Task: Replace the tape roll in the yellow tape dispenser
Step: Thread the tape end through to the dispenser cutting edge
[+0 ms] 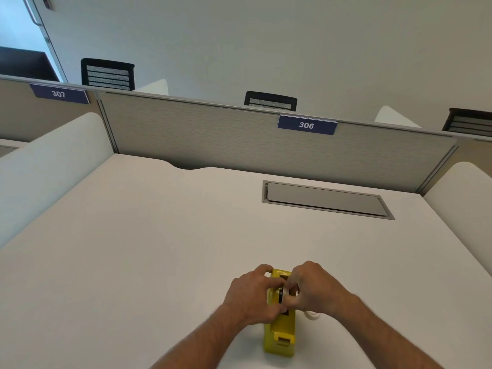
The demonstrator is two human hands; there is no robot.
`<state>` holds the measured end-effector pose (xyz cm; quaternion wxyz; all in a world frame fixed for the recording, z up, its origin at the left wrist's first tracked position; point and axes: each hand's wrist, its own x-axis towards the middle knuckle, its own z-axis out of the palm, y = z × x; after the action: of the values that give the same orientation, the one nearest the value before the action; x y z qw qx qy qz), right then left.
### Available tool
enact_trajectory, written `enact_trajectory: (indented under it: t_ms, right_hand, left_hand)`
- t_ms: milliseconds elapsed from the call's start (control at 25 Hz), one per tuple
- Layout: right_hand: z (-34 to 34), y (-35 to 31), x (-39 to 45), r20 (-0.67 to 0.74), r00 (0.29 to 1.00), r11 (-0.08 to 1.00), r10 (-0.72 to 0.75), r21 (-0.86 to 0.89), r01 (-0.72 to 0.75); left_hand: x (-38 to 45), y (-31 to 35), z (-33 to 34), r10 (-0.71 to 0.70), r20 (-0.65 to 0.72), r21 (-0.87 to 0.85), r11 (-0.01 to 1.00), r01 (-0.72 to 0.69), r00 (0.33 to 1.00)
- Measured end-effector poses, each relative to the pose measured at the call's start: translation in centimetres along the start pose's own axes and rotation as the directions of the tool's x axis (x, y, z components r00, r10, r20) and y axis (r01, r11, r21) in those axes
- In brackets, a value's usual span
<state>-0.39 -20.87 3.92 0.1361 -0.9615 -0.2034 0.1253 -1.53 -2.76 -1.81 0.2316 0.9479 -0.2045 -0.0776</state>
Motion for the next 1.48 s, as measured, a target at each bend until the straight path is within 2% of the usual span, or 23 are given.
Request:
enact_trajectory:
  t_ms: [200, 440, 520, 840, 1200, 1480]
  right_hand:
    - [-0.4, 0.3, 0.2, 0.025, 1.000, 0.997, -0.005, 0.082, 0.003]
    - [0.2, 0.3, 0.2, 0.014, 1.000, 0.993, -0.026, -0.118, 0.028]
    - [0.4, 0.4, 0.0, 0.003, 0.999, 0.991, -0.043, -0.126, 0.043]
    - [0.3, 1.7, 0.6, -0.010, 1.000, 0.989, -0.019, 0.148, 0.021]
    - [0.6, 2.1, 0.5, 0.006, 1.000, 0.969, -0.019, 0.246, 0.017]
    - [0.1, 2.2, 0.8, 0.070, 0.996, 0.919, 0.053, 0.386, -0.076]
  left_hand:
    - [-0.1, 0.1, 0.0, 0.014, -0.006, 0.019, 1.000, -0.014, 1.000]
    - [-0.2, 0.1, -0.1, 0.046, -0.016, 0.053, 0.998, -0.045, 0.999]
    - [-0.2, 0.0, -0.1, 0.053, -0.017, 0.059, 0.997, -0.052, 0.998]
    - [-0.3, 0.1, 0.1, 0.027, -0.018, 0.042, 0.999, -0.026, 0.999]
    - [0.0, 0.3, 0.0, 0.004, -0.013, 0.045, 0.999, -0.004, 1.000]
    - [0.2, 0.3, 0.2, -0.019, -0.005, 0.048, 0.999, 0.019, 1.000]
